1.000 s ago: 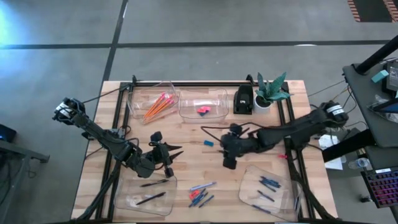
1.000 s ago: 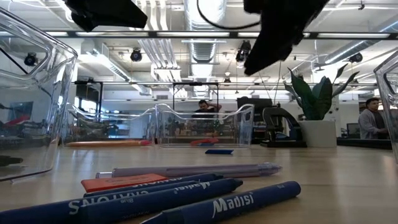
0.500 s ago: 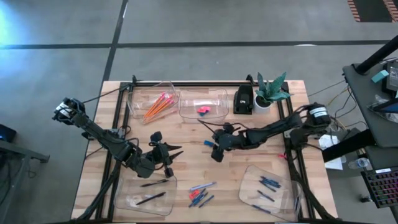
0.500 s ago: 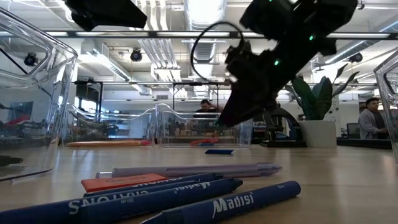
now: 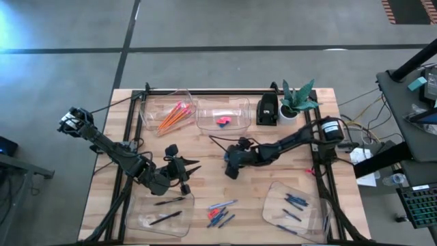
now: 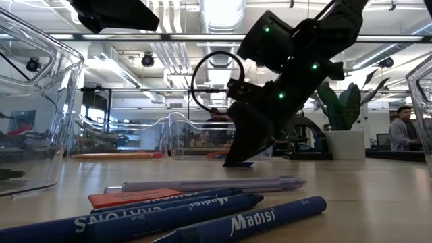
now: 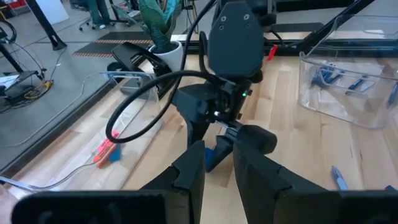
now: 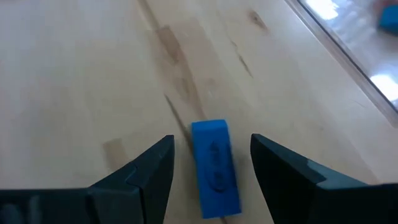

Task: Sort crayons/erasers/pens/pencils in bins
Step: Put the blue eraser into the top right transparent bin

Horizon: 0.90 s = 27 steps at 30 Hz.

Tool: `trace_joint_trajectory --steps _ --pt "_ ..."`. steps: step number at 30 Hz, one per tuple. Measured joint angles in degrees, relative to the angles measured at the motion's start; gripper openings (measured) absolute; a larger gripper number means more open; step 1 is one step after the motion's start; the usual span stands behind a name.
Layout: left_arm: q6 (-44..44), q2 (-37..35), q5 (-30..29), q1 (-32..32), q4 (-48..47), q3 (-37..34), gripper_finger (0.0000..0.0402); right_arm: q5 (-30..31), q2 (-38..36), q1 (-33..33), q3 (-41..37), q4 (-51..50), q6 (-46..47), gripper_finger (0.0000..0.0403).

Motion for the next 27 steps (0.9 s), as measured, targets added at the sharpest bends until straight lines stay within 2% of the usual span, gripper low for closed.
trace_joint_trajectory --steps 14,27 --pt "0.0 0.0 0.0 0.0 0.2 0.0 0.007 0.0 2.0 -0.9 -0.2 0.6 0.3 0.0194" --pt "0.0 0.0 0.0 0.0 0.2 0.0 0.007 0.1 2.3 -0.9 -0.2 -1.6 0.7 0.0061"
